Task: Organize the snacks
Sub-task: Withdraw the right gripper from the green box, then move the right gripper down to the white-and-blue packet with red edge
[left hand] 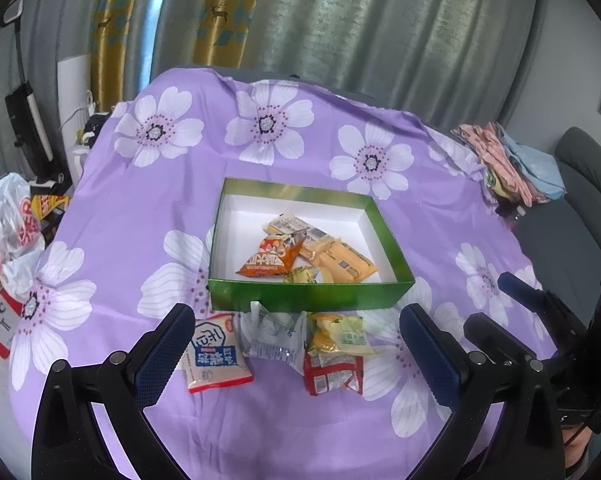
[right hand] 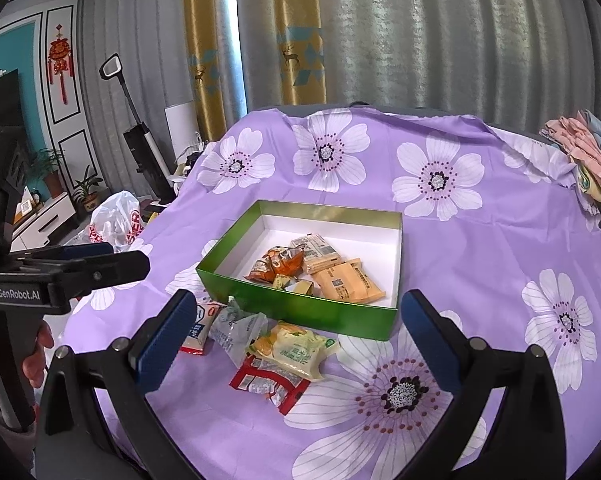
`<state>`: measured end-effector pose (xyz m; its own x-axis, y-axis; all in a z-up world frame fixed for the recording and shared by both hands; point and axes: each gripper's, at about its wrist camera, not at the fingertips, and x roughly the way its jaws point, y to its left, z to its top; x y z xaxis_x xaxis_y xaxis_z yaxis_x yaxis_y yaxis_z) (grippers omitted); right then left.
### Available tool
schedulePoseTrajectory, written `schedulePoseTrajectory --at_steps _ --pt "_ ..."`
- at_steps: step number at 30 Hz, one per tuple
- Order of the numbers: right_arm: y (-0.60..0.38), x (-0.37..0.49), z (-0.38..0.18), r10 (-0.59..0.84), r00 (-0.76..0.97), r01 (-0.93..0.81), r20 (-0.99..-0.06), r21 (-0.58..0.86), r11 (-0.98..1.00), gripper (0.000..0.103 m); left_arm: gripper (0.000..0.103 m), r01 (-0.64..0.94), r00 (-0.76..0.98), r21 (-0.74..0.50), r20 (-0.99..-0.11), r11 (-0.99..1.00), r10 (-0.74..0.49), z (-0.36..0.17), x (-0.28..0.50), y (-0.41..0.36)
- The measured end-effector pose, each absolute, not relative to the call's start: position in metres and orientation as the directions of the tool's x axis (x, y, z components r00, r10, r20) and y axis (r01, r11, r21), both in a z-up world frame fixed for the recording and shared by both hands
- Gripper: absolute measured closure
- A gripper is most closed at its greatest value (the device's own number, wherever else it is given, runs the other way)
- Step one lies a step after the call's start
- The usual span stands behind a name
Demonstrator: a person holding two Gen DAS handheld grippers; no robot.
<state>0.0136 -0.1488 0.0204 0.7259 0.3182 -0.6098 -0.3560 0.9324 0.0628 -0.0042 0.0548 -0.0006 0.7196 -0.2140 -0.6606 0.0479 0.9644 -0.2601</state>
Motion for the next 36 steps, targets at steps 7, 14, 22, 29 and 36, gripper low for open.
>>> schedulePoseTrajectory --at_steps 7,14,22,29,36 --pt "-0.144 0.009 0.020 0.323 0.721 -0.364 -0.613 0.062 0.929 0.001 0.001 0.039 0.712 -0.271 -0.668 0.962 -0.217 -0.006 -0.015 0.059" --pt "-0.138 0.004 0.017 0.325 0.713 -0.369 -0.622 0.061 0.927 0.001 0.001 0.042 0.708 -0.273 -0.670 0.961 -0.222 -0.010 -0.016 0.061" --pt "-0.125 0.004 0.011 0.333 0.693 -0.391 -0.640 0.055 0.919 0.001 0.001 0.027 0.698 -0.291 -0.679 0.956 -0.226 -0.019 -0.017 0.069" --pt "-0.114 0.006 0.003 0.329 0.675 -0.399 -0.661 0.048 0.916 0.001 0.001 0.017 0.679 -0.304 -0.696 0.953 -0.234 -0.031 -0.013 0.078" --pt "-0.105 0.008 -0.011 0.336 0.643 -0.414 -0.688 0.056 0.908 0.001 0.001 -0.018 0.653 -0.323 -0.720 0.946 -0.234 -0.049 -0.009 0.091"
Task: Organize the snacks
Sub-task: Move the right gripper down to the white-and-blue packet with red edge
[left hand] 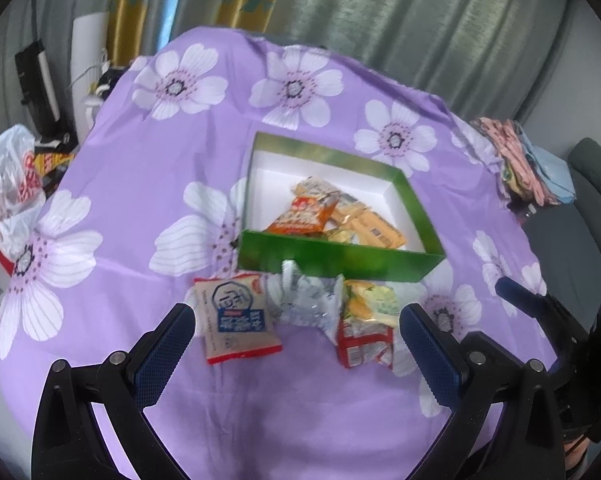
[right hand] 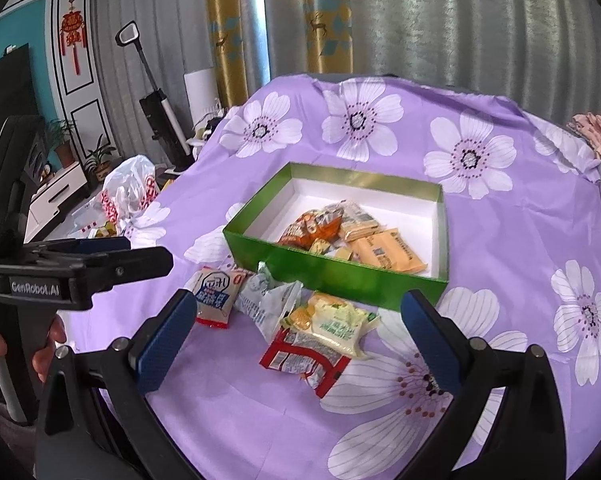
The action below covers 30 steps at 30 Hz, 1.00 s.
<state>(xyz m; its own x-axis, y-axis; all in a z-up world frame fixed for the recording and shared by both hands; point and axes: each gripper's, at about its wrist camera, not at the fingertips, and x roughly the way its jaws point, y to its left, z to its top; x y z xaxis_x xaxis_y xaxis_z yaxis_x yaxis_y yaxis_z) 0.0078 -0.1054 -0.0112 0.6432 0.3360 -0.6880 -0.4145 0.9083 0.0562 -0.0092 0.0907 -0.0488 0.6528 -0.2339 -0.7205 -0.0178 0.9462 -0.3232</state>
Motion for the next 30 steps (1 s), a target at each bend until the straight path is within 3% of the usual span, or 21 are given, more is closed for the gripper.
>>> schedulePoseTrajectory --at_steps 19,30 --pt "-0.038 0.002 -0.078 0.556 0.362 -0.654 -0.748 0.221 0.724 0.001 0.001 -0.131 0.536 -0.361 -0.809 0.923 -0.241 -0.124 -0.002 0.137" --pt "-0.004 0.035 -0.122 0.574 0.247 -0.614 -0.781 0.332 0.716 0.021 0.001 -0.144 0.542 -0.421 -0.791 0.896 -0.285 -0.138 0.006 0.158"
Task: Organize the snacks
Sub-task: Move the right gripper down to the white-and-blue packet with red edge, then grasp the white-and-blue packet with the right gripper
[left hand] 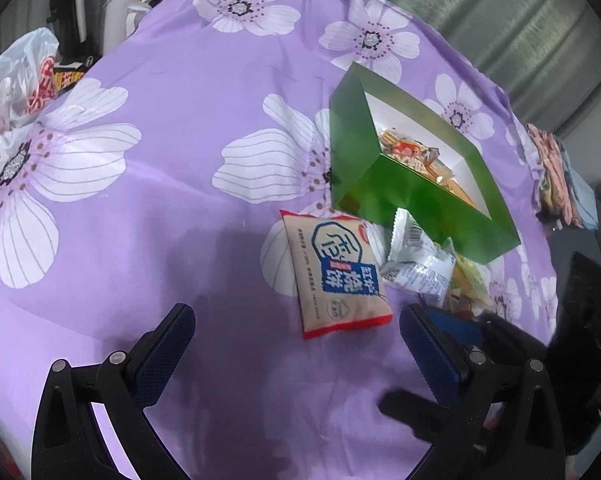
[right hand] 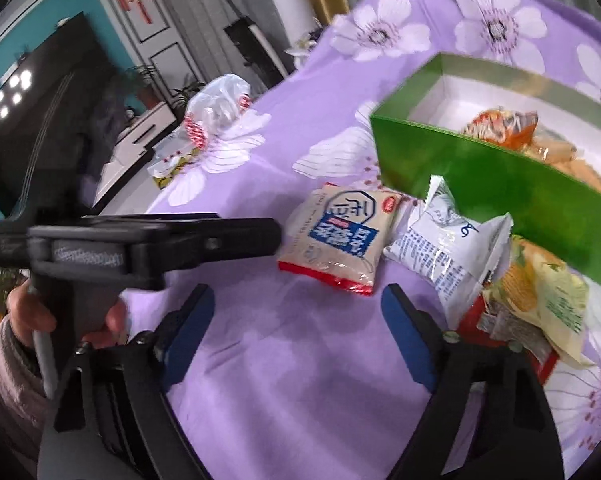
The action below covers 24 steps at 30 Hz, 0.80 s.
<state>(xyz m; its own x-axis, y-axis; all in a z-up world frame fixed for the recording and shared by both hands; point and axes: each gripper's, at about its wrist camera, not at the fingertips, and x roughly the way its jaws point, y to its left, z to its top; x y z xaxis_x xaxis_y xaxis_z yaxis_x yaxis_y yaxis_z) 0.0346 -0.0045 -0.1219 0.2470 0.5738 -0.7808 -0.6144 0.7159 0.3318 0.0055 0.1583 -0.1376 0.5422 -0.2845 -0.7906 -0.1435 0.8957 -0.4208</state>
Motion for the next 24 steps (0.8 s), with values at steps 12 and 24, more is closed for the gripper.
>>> schedulePoseTrajectory --at_steps 12,24 --pt "0.006 0.066 -0.149 0.555 0.230 -0.534 -0.800 0.373 0.759 0.030 0.011 -0.113 0.527 -0.445 -0.785 0.888 -0.326 -0.150 0.031 0.154" --pt "0.011 0.067 -0.155 0.562 0.224 -0.564 -0.796 0.365 0.741 0.055 0.054 -0.072 0.507 -0.421 -0.796 0.904 -0.330 -0.156 0.033 0.140"
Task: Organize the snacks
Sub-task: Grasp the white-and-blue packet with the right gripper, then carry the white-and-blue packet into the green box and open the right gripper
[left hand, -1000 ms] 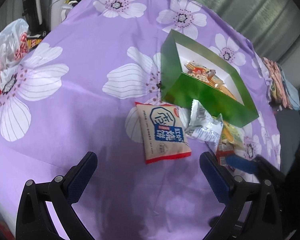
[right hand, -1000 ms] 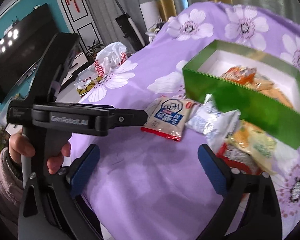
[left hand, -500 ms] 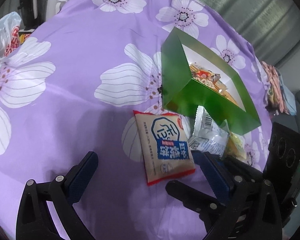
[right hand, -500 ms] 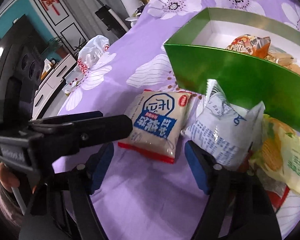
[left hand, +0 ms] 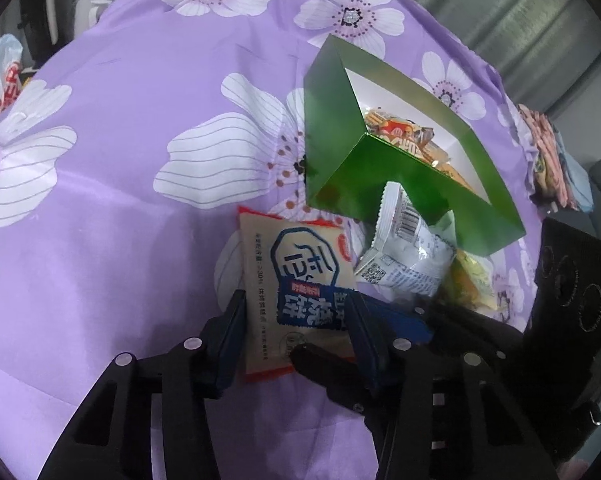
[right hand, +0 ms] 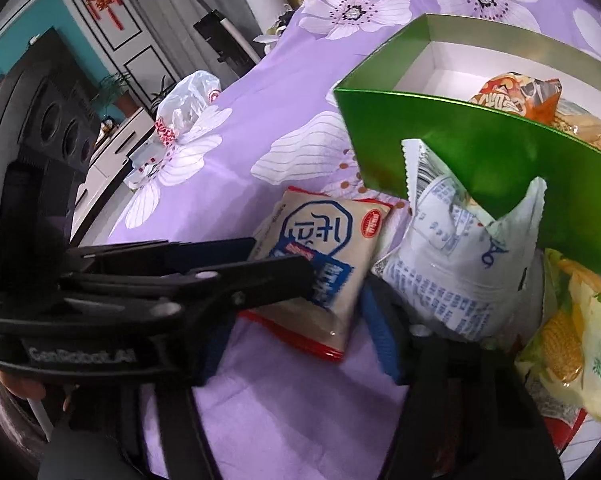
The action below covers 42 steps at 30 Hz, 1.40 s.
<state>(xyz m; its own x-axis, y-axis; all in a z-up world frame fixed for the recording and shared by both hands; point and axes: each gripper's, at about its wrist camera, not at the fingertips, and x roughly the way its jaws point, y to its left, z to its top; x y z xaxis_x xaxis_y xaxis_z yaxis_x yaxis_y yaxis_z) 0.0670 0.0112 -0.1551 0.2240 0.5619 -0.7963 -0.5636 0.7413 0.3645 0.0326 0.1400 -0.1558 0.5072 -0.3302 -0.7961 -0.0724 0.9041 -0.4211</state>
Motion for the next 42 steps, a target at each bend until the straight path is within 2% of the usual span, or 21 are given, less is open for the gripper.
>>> schedulePoseTrajectory --at_steps 6,9,26,42 --pt "0.006 0.063 -0.154 0.561 0.239 -0.567 -0.792 0.355 0.743 0.072 0.055 -0.080 0.527 -0.426 -0.786 0.901 -0.325 -0.150 0.024 0.141" --pt "0.004 0.059 -0.152 0.568 0.250 -0.566 -0.784 0.358 0.742 0.074 0.055 -0.082 0.532 -0.429 -0.782 0.899 -0.325 -0.146 0.019 0.141" --pt "-0.018 0.039 -0.098 0.587 0.373 -0.572 -0.719 0.320 0.756 0.077 0.055 0.002 0.604 -0.420 -0.723 0.908 -0.336 -0.088 0.008 0.117" --pt "-0.070 0.055 -0.052 0.561 0.524 -0.501 -0.641 0.301 0.812 0.077 0.055 0.141 0.627 -0.376 -0.682 0.916 -0.376 -0.043 0.046 0.063"
